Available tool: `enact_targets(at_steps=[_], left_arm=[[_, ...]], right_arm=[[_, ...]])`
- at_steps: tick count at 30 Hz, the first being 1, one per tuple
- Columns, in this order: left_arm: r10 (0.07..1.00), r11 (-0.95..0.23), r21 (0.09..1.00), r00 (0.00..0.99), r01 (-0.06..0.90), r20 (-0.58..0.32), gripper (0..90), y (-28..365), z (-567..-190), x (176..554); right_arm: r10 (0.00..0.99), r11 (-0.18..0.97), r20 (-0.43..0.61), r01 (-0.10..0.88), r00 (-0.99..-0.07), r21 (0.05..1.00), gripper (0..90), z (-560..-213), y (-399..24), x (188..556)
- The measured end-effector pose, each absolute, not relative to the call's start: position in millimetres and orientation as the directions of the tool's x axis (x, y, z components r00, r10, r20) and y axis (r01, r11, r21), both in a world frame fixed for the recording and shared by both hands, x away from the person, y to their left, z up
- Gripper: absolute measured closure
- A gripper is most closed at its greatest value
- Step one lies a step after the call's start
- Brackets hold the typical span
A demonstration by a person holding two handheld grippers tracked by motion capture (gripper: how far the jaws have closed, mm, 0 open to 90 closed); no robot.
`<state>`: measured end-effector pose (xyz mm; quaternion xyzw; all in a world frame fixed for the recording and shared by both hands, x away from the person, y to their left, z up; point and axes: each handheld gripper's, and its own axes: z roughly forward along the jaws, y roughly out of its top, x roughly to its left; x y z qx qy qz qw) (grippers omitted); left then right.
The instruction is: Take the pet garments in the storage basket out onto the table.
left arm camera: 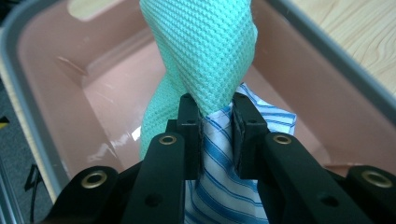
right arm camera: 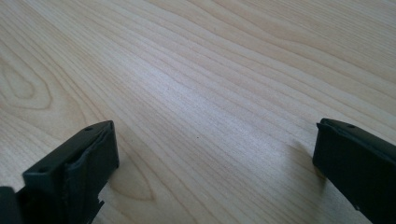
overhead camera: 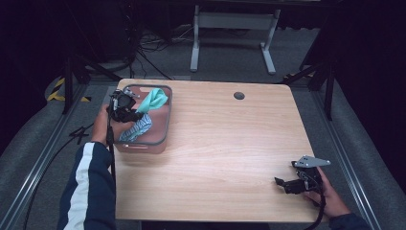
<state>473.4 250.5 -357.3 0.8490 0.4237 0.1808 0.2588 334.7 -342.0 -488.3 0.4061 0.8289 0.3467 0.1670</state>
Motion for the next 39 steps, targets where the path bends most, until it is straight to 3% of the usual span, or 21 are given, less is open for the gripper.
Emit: enact_targets(at_steps=[12, 39], left_arm=[[0.799, -0.480, 0.695, 0.594, 0.535, 0.095, 76.5, 249.4, -334.7, 448.9], [0.772, -0.420, 0.824, 0.627, 0.380, 0.105, 76.5, 236.8, -301.2, 417.2]], right_arm=[[0.789, 0.430, 0.005, 0.557, -0.614, 0.710, 0.6, -488.4, -342.0, 334.7], [0.789, 0.430, 0.005, 0.557, -0.614, 0.710, 0.6, -488.4, -342.0, 334.7]])
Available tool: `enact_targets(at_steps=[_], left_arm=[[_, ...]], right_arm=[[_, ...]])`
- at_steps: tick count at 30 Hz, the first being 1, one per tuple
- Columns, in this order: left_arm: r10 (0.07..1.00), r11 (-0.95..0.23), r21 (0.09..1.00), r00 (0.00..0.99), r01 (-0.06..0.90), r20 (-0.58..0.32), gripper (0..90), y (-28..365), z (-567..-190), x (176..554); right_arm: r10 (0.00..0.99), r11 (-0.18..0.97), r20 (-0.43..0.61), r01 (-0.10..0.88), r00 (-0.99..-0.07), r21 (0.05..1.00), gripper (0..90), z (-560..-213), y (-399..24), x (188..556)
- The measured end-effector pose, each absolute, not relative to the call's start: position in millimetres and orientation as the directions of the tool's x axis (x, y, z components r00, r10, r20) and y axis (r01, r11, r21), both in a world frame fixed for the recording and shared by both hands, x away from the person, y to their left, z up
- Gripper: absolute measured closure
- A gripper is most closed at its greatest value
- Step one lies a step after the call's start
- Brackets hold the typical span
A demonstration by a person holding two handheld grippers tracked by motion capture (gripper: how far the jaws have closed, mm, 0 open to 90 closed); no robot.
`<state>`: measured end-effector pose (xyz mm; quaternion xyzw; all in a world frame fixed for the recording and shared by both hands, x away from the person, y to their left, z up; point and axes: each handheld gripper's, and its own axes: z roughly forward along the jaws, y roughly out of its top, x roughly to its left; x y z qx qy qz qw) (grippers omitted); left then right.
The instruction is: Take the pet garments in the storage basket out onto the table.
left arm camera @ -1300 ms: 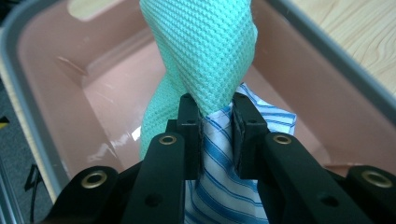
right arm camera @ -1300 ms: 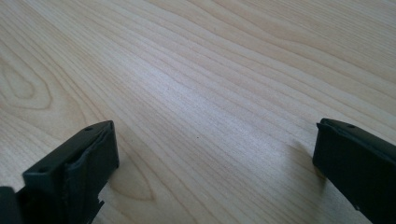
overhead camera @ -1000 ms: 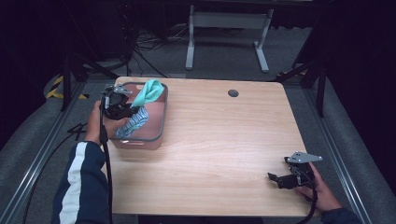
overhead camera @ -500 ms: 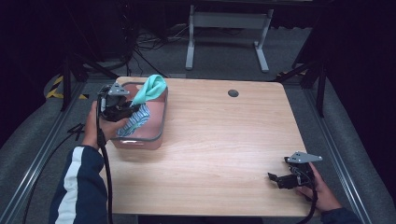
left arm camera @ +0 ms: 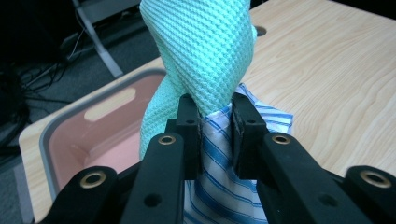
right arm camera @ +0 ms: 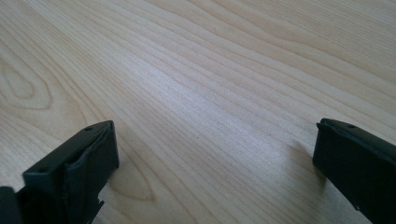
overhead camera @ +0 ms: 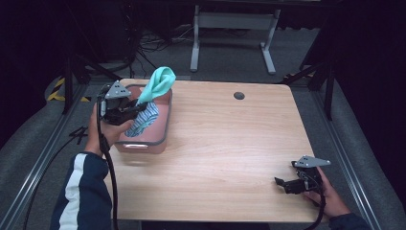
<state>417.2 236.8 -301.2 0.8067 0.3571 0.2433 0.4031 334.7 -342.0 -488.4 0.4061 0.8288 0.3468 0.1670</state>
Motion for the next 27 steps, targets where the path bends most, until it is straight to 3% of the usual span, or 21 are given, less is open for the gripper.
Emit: enact_targets(at_steps=[27], left_arm=[[0.655, -0.465, 0.850, 0.742, 0.246, 0.144, 76.5, 171.0, -276.9, 407.4]], right_arm=[[0.790, 0.428, 0.005, 0.558, -0.613, 0.710, 0.6, -488.3, -341.9, 334.5]])
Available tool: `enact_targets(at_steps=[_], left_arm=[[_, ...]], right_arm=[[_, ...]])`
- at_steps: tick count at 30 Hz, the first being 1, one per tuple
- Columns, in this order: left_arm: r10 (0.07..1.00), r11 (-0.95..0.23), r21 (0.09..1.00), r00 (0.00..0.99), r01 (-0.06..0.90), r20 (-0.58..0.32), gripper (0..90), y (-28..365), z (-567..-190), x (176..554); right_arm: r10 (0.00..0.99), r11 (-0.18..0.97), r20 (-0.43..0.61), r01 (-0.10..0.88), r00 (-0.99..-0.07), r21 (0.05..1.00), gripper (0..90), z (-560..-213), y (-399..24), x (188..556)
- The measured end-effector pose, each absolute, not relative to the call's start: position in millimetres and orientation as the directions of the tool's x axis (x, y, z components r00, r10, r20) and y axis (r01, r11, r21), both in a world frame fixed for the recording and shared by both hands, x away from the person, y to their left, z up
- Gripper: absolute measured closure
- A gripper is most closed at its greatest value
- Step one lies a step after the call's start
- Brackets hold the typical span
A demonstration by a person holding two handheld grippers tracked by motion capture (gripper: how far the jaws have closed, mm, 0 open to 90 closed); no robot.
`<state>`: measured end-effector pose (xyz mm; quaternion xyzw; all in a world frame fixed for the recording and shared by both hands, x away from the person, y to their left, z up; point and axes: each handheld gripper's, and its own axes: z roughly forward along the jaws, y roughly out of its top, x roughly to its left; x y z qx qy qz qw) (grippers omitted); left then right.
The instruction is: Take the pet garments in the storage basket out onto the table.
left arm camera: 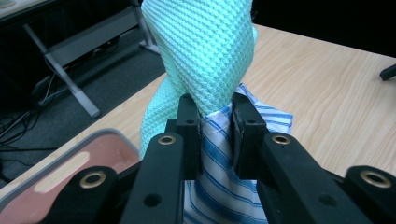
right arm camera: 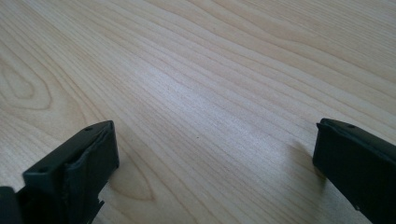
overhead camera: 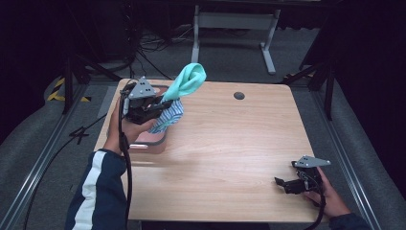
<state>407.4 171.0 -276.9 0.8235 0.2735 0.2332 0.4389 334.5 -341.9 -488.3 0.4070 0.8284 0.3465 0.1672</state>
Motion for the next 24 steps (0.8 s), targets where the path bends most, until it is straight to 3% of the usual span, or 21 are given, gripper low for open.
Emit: enact_targets(at_steps=[24], left_arm=[[0.546, -0.520, 0.830, 0.825, 0.200, 0.143, 76.5, 111.2, -284.0, 412.9]], right_arm=[[0.790, 0.428, 0.005, 0.559, -0.613, 0.710, 0.6, -488.3, -341.9, 334.5]])
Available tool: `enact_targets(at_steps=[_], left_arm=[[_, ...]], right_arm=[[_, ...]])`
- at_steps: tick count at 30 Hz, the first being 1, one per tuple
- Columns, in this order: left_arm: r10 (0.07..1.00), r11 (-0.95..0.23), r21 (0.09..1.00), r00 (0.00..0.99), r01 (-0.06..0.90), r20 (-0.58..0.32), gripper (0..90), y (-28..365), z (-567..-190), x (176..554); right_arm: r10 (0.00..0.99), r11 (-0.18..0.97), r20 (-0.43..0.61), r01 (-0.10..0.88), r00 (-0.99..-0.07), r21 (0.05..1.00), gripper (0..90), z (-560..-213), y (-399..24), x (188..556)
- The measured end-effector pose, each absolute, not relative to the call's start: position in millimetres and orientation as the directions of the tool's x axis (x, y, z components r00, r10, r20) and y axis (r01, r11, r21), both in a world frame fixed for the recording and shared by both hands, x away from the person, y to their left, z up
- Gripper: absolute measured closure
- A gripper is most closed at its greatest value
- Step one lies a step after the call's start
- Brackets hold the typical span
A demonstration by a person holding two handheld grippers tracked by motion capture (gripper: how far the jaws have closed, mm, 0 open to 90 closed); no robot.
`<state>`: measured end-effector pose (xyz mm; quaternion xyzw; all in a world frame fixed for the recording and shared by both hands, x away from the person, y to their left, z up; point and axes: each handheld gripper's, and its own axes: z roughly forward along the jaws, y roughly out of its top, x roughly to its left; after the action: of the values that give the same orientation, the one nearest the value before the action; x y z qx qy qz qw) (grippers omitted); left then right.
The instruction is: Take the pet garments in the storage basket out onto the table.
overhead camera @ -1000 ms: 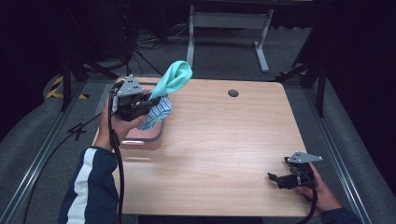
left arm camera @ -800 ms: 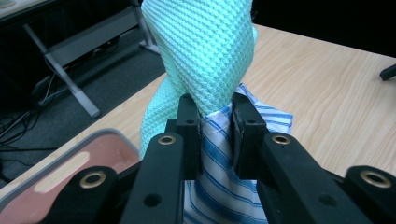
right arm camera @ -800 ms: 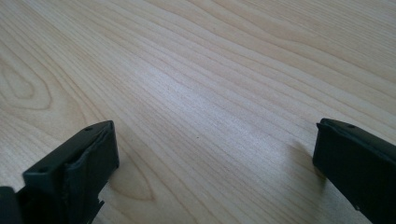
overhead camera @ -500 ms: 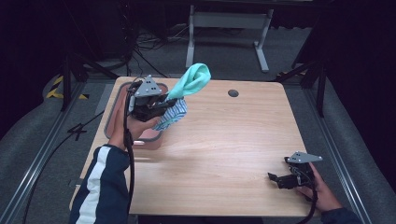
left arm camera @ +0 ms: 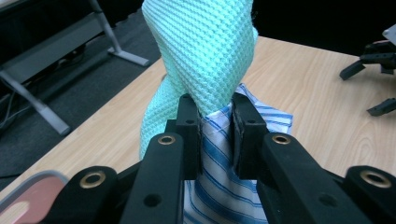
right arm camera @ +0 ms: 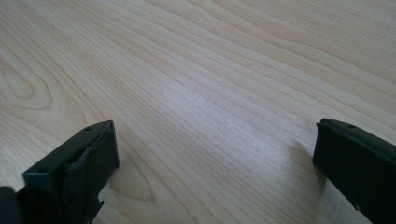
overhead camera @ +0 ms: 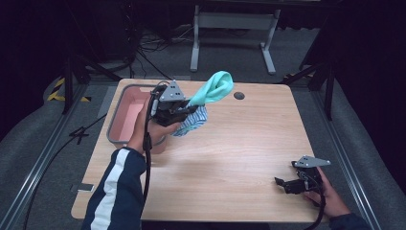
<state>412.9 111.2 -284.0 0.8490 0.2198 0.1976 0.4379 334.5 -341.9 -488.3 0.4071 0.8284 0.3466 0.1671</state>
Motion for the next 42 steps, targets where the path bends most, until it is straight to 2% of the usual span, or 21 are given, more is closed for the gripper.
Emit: enact_targets(at_steps=[14, 37, 42], left_arm=[[0.499, -0.560, 0.804, 0.857, 0.202, 0.132, 76.4, 74.7, -303.2, 418.3], [0.494, -0.613, 0.742, 0.865, 0.273, 0.090, 76.2, 54.2, -354.1, 435.1], [0.486, -0.646, 0.704, 0.871, 0.296, 0.080, 76.0, 44.8, -373.1, 438.7]], right_arm=[[0.790, 0.428, 0.005, 0.559, -0.613, 0.710, 0.6, -488.3, -341.9, 334.5], [0.790, 0.430, 0.003, 0.556, -0.614, 0.712, 0.6, -488.4, -342.0, 334.7], [0.790, 0.427, 0.007, 0.559, -0.612, 0.711, 0.6, -488.3, -341.9, 334.5]])
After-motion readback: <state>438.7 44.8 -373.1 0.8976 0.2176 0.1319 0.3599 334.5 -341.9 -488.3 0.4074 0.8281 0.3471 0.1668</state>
